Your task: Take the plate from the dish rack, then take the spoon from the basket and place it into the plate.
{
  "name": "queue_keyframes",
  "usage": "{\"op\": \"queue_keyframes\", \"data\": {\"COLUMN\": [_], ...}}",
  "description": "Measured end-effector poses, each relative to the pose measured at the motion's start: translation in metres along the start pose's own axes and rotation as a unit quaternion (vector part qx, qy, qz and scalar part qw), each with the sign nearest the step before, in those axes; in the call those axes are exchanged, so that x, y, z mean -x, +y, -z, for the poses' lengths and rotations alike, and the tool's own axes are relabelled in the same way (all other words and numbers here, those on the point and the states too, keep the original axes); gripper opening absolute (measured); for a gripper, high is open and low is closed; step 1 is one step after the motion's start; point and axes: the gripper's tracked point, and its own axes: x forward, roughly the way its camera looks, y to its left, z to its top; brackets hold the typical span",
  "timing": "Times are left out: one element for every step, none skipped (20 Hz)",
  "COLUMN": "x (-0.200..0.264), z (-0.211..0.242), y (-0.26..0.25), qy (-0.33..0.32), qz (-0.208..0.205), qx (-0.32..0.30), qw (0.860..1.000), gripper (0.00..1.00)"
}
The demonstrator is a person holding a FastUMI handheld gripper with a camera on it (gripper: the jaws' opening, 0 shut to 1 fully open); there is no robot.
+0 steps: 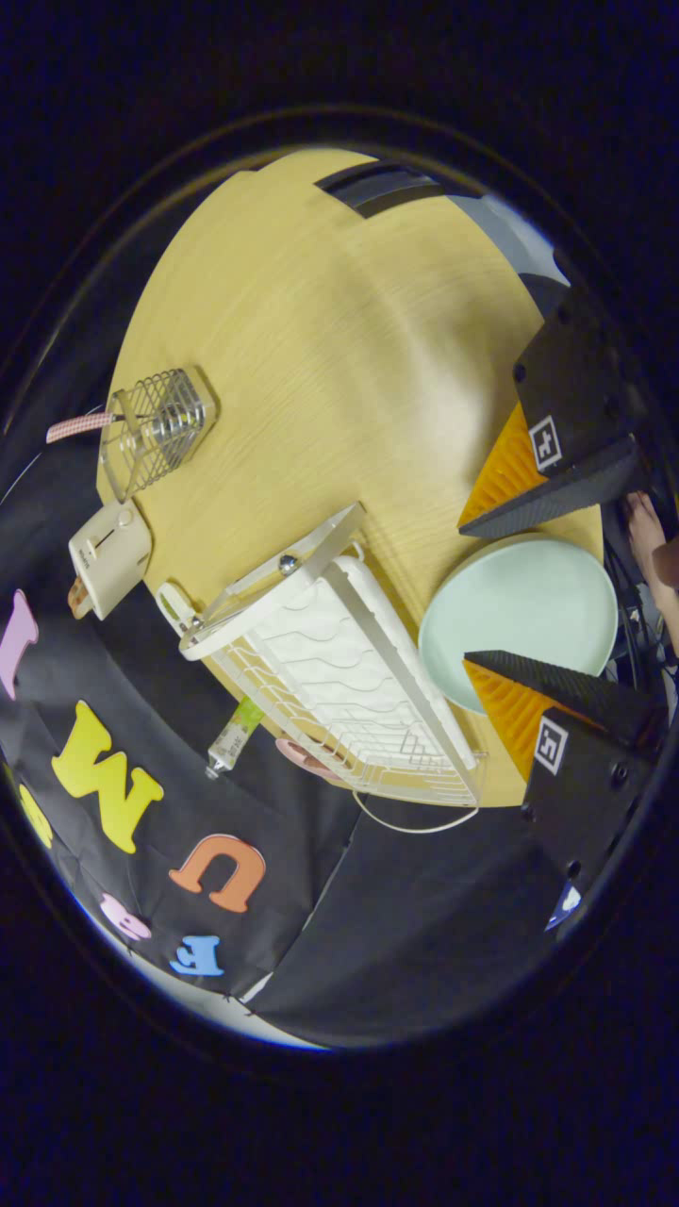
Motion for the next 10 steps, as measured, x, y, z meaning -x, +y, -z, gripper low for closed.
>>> {"op": "queue_keyframes", "data": {"x": [0.002,0.006,0.009,0.014,0.019,0.026,0.036,0.047,0.059,0.071], "z": [-0.003,-0.007,-0.011,-0.017,-0.027,-0.038,-0.049,-0.058,-0.066,-0.073], "y": [-0.001,-0.003,-0.005,-0.009,-0.015,-0.023,-0.032,-0.040,-0.046,-0.050], "qy": [-0.012,-0.026,-0.043,-0.067,-0.097,-0.130,-0.165,-0.201,-0.231,-0.256], "qz": [-0.001,-0.002,0.000,0.005,0.016,0.031,0.050,0.070,0.084,0.093], "qx": [0.016,0.032,0.050,0.071,0.097,0.123,0.149,0.172,0.191,0.207], "qw": [1.000,0.999,0.998,0.995,0.990,0.983,0.974,0.962,0.950,0.940], "gripper": [0.82,0.84,0.85,0.87,0.89,0.91,0.92,0.92,0.92,0.93]}}
